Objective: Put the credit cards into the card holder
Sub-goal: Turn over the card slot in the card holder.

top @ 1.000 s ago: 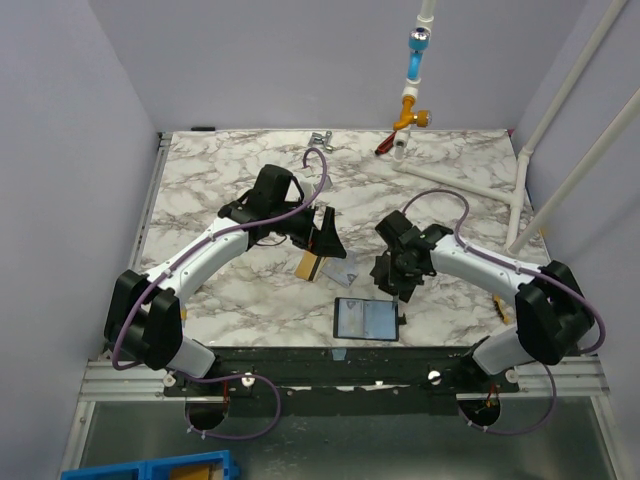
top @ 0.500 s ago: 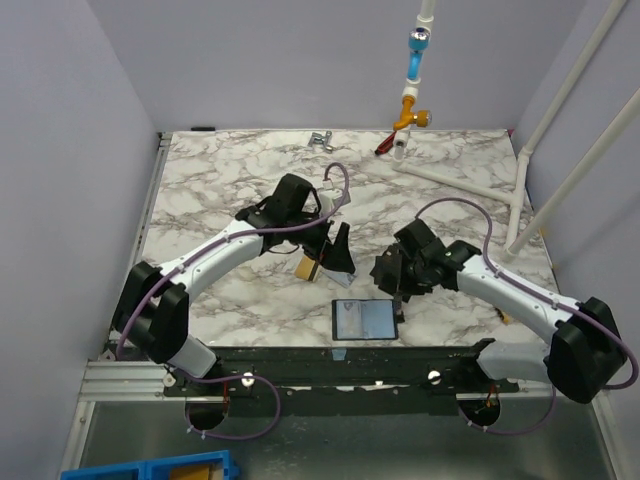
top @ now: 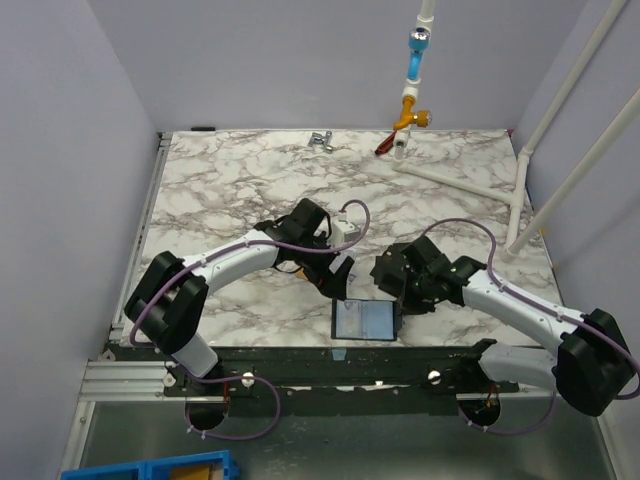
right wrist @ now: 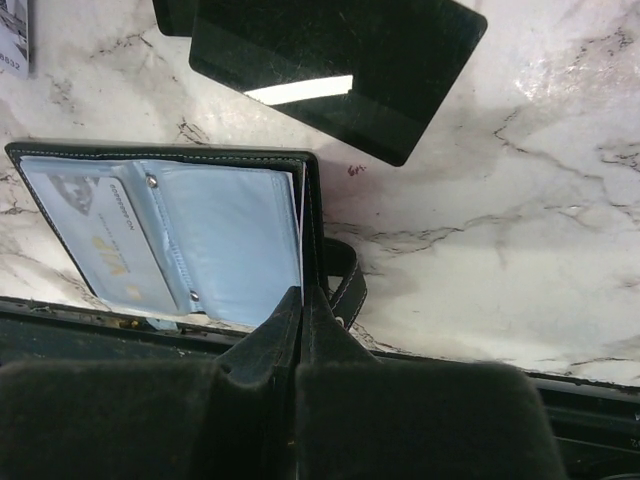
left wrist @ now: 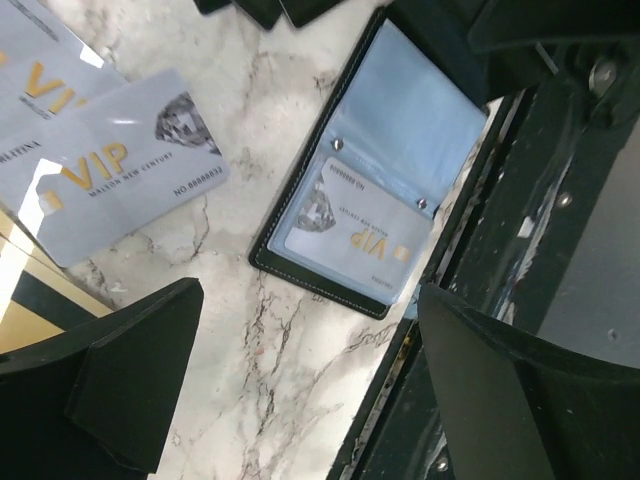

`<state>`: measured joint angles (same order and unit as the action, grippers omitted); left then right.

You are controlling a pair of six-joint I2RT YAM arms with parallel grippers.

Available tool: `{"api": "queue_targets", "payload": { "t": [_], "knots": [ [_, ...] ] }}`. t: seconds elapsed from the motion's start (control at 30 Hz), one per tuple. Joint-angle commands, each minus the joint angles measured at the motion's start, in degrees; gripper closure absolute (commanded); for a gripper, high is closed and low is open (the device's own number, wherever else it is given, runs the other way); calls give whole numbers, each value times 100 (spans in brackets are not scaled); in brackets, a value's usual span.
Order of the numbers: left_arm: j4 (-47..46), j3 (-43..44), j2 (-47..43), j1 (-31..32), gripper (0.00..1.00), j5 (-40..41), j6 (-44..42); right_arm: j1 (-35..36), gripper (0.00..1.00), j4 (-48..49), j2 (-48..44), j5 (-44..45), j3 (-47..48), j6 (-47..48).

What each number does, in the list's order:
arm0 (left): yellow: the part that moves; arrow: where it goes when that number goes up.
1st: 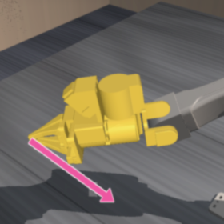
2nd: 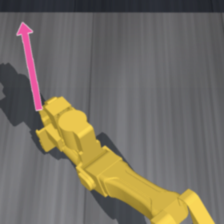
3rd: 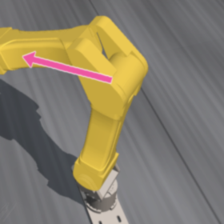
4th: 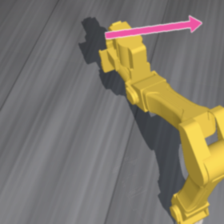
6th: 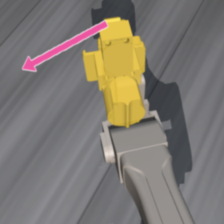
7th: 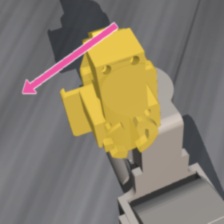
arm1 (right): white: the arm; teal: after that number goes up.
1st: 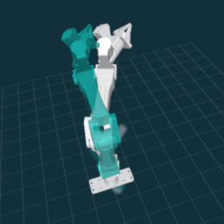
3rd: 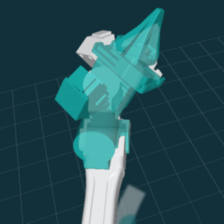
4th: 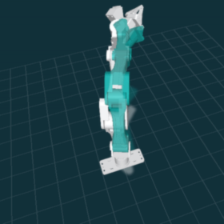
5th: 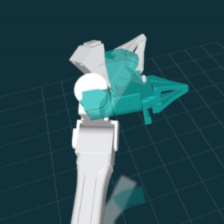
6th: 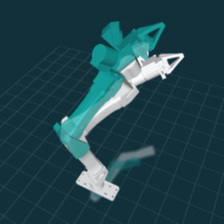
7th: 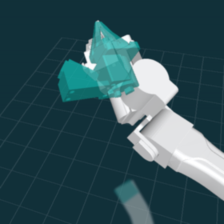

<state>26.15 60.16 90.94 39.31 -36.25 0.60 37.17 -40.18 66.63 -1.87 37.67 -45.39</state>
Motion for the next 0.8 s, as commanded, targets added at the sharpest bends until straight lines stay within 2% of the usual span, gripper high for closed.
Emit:
{"api": "queue_targets", "payload": {
  "t": [0.0, 0.3, 0.53, 0.77],
  "knots": [
    [-128, -210, 23, 271, 10, 558, -513, 84, 99, 37, -108, -174, -93, -91],
    [115, -23, 204, 410, 12, 1007, -679, 536, 99, 173, -327, -84, -39, -373],
    [474, 177, 151, 419, 13, 1192, -957, 886, 99, 693, 169, -94, -83, -560],
    [633, 70, 99, 420, 17, 1411, -1243, 928, 99, 95, -59, 440, 75, -565]
  ]
}}
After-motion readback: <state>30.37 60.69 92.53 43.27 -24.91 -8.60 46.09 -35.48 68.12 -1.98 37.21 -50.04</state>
